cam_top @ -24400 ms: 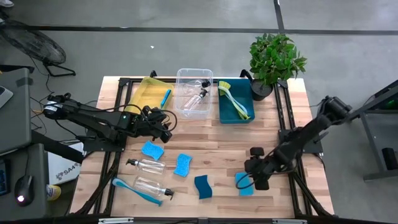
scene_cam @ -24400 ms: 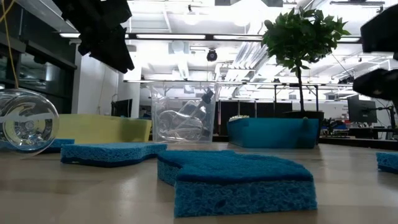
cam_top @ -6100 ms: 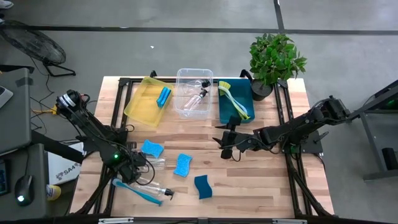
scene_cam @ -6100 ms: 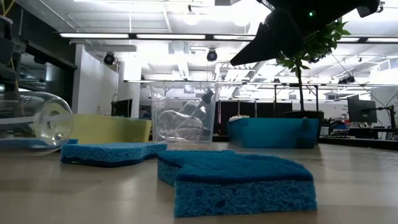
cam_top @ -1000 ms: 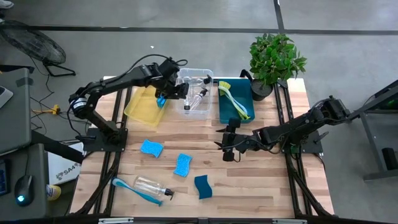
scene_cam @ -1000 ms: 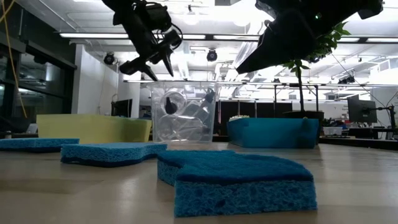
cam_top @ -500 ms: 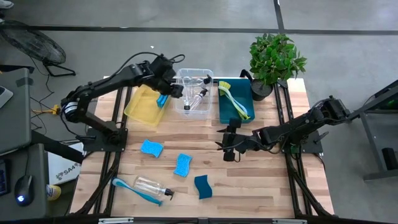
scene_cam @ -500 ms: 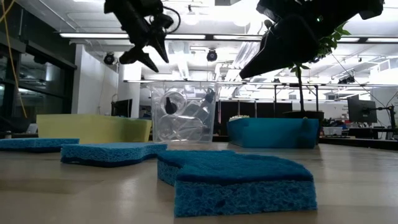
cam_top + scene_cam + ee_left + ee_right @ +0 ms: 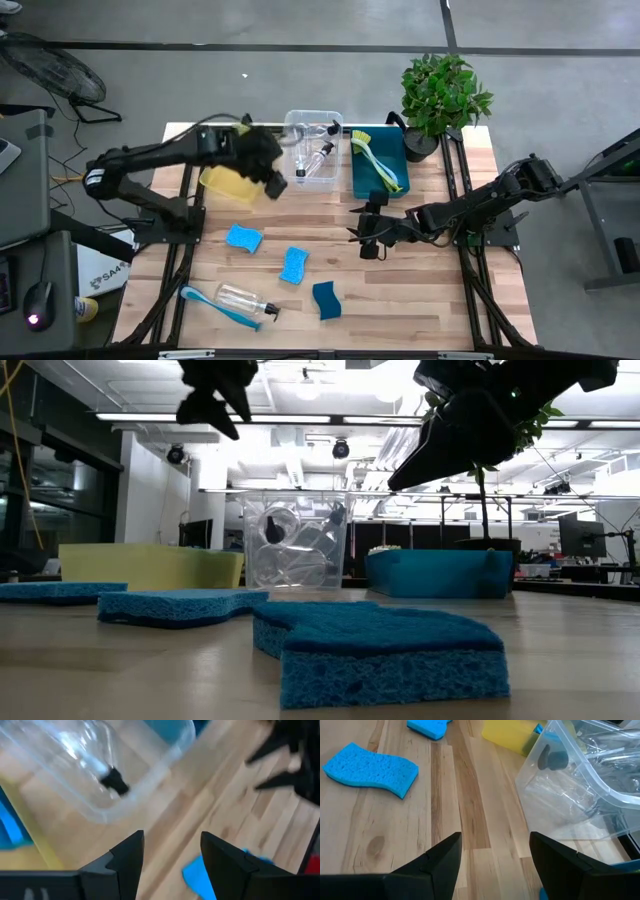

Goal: Pick & Place Kitchen Sink Supplies
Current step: Put the transparent dishwashing bottle into the transparent bin

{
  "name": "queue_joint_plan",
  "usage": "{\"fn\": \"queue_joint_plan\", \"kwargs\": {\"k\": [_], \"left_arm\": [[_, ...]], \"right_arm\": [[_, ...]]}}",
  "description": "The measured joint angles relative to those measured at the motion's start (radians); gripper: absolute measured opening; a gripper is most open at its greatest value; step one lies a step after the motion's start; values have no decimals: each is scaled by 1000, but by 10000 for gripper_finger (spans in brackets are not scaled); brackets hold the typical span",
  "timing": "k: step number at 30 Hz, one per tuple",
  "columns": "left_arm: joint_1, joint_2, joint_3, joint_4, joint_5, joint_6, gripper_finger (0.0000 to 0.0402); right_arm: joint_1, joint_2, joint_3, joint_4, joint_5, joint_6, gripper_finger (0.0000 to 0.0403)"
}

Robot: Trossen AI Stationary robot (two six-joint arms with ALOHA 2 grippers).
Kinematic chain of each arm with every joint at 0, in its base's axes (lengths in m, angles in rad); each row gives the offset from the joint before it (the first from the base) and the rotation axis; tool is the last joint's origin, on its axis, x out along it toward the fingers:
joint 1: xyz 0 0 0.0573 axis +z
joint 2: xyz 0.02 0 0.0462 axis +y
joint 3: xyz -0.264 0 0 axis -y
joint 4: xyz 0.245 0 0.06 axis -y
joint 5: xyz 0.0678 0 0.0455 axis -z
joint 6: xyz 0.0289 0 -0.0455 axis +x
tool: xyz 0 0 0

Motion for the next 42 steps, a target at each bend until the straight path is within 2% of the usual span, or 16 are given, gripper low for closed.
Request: {"fn": "queue_joint_plan", "kwargs": {"k": [13,20,26,30,34,42], "left_arm": [[-340,0,0,-242,-128,-223,191],[-483,0,0,-282,-171,-298,191],[-600,6,0,-287,-161,-287,191],[-673,11,0,-283,-135,-205,191],[-719,17,0,-277,-135,-137,191],[-796,71,0,-259,-130,-135,191]], "right_arm": [[0,0,0,0,3,2,227],[0,0,0,0,3,8,227],[0,0,0,0,3,8,227],[0,0,0,0,3,8,227],[0,0,0,1,3,8,227],[0,0,0,0,-1,26,227]]}}
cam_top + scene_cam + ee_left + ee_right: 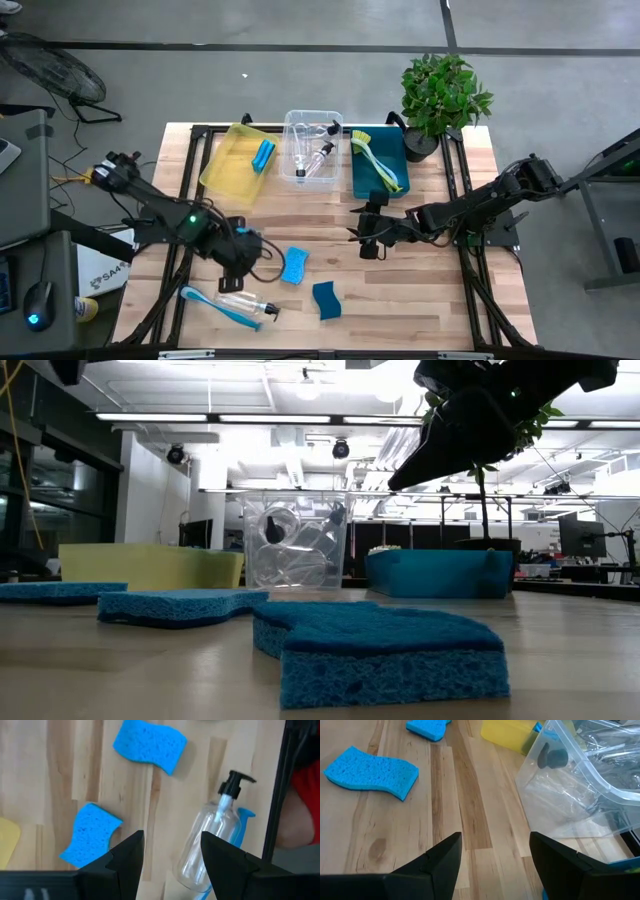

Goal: Pick & Place Kitchen Sink Supplies
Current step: Put the transparent dishwashing bottle into the transparent bin

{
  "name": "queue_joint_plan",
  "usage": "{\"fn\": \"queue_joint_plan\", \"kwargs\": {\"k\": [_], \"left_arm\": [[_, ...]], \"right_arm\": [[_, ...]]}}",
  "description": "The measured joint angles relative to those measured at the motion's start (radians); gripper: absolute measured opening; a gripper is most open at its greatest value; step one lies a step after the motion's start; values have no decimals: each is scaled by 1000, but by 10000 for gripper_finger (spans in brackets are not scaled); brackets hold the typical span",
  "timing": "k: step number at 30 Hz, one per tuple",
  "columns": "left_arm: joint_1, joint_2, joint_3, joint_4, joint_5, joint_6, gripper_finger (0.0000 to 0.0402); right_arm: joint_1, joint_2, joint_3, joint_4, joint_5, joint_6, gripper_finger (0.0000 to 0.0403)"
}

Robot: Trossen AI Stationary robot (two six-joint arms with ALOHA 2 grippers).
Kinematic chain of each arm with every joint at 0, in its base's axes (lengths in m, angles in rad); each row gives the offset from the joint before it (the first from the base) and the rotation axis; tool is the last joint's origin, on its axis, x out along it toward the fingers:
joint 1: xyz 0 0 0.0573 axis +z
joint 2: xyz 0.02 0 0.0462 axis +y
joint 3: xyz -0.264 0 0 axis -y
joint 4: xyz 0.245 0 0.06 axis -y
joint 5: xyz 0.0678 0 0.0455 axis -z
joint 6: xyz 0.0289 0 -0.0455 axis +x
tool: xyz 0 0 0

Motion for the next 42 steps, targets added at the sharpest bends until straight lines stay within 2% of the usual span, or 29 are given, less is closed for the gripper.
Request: {"fn": "queue_joint_plan", "kwargs": {"k": [6,13,22,28,31,38,42], "left_arm": [[-43,78,0,50,12,0,191],[-43,159,0,123,7,7,191],[-44,274,0,229,168,59,191],[-43,298,0,230,159,102,194],[-43,298,0,232,156,103,215],[-36,298,0,246,143,107,300],[-37,313,0,247,137,142,324]], "right_arm": [[0,0,0,0,0,0,227],[0,0,0,0,-3,0,227],[0,0,0,0,-7,0,227],[0,0,0,0,-7,0,227],[0,0,0,0,-7,0,227],[0,0,0,0,-7,0,227],[0,0,0,0,-8,0,227]]}}
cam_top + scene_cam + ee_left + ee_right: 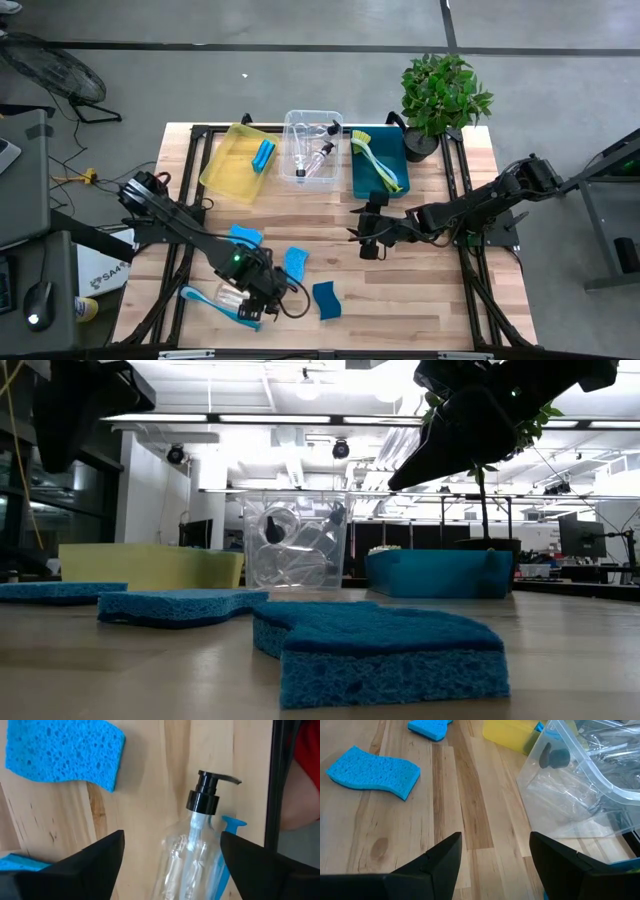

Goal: Pick & Place Kitchen Sink Supplies
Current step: Put the transparent dishwashing bottle into the transparent bin

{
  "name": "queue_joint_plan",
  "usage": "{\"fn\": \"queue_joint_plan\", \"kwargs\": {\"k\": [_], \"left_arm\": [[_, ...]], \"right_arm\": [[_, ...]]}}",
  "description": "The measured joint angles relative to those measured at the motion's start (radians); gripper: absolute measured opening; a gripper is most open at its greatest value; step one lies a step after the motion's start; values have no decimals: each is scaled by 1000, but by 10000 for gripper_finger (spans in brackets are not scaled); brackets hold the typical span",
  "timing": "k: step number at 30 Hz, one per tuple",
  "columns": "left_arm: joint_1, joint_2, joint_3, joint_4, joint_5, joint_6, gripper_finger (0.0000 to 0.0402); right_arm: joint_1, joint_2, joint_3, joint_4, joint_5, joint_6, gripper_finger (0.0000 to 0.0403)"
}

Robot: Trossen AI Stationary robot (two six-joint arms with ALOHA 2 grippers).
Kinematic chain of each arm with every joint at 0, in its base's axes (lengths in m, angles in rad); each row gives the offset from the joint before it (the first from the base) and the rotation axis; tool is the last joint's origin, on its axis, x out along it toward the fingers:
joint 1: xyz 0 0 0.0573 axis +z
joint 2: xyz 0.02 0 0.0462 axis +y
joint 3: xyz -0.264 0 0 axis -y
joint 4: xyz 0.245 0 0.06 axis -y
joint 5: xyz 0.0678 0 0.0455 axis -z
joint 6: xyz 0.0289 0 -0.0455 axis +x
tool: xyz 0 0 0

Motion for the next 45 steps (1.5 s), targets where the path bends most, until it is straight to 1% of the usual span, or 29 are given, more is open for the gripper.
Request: {"fn": "queue_joint_plan", "kwargs": {"k": [3,6,12,17,20,22,24,26,34,40,42,45], "left_arm": [[-1,15,0,6,3,15,326],[-6,35,0,10,34,15,326],[-28,66,0,111,51,-8,326],[-60,89,2,167,2,-11,326],[-82,103,-2,151,-21,-12,326],[-93,123,2,183,-27,-14,326],[-105,141,-2,166,-32,-14,326],[-106,158,0,205,-37,-12,326],[-111,222,0,192,-58,-7,326],[-111,243,-1,158,-49,-11,326],[-111,242,0,162,-59,-11,322],[-111,242,0,156,-70,-11,303]], "right_arm": [[0,0,0,-5,0,0,227],[0,0,0,-15,0,0,227],[0,0,0,-22,0,0,227],[0,0,0,-22,-1,0,227],[0,0,0,-23,0,2,227],[0,0,0,-31,-2,6,227],[0,0,0,-32,-4,7,227],[0,0,0,-33,-4,8,227],[0,0,0,-38,-7,18,227],[0,0,0,-36,-11,18,227],[0,0,0,-36,-11,17,227],[0,0,0,-36,-11,17,227]]}}
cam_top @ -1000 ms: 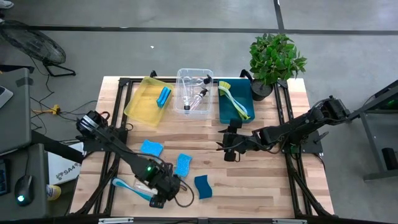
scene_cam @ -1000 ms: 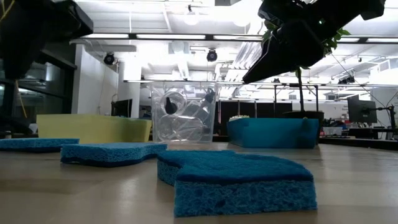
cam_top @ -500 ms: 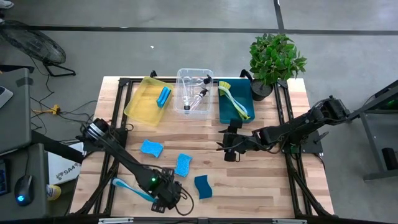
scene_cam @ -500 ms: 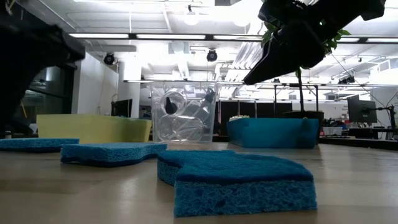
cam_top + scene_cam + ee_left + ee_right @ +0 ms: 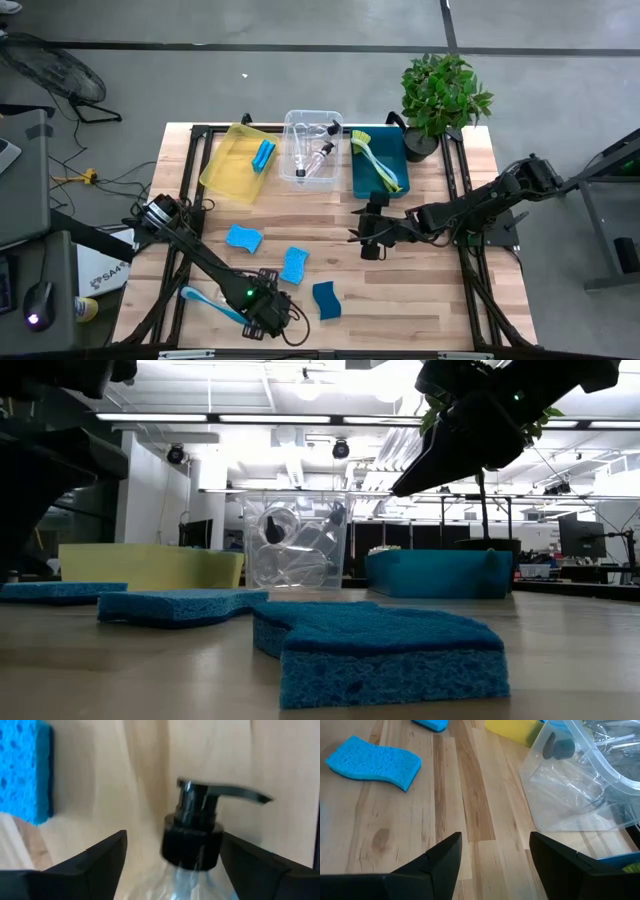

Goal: Pick & Place Kitchen Sink Supplies
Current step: Put the transparent dishwashing bottle into the transparent bin

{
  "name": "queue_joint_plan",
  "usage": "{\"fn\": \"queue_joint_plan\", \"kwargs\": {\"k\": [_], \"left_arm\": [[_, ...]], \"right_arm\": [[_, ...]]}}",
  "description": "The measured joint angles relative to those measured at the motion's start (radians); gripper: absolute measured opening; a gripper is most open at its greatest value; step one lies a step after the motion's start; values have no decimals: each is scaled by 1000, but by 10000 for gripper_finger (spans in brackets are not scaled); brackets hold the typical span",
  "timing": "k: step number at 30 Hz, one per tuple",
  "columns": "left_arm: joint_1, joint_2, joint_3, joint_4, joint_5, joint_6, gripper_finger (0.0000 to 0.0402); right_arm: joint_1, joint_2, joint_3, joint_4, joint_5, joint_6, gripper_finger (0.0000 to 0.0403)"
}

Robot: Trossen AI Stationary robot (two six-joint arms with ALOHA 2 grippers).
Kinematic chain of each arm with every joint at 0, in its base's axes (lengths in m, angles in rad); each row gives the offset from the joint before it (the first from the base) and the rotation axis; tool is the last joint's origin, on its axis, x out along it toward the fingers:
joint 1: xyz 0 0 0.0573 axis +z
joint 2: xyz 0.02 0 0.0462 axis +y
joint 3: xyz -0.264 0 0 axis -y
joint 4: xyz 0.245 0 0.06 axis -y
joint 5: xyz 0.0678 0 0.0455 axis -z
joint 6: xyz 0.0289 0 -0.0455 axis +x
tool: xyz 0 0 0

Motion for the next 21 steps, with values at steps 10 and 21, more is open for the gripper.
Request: {"fn": "queue_joint_plan", "kwargs": {"k": [10,21], "left_arm": [[0,0,0,1,-6,5,192],[0,0,0,1,-27,6,129]], "right_arm": [[0,0,0,3,0,0,227],[0,0,0,4,0,0,227]]}}
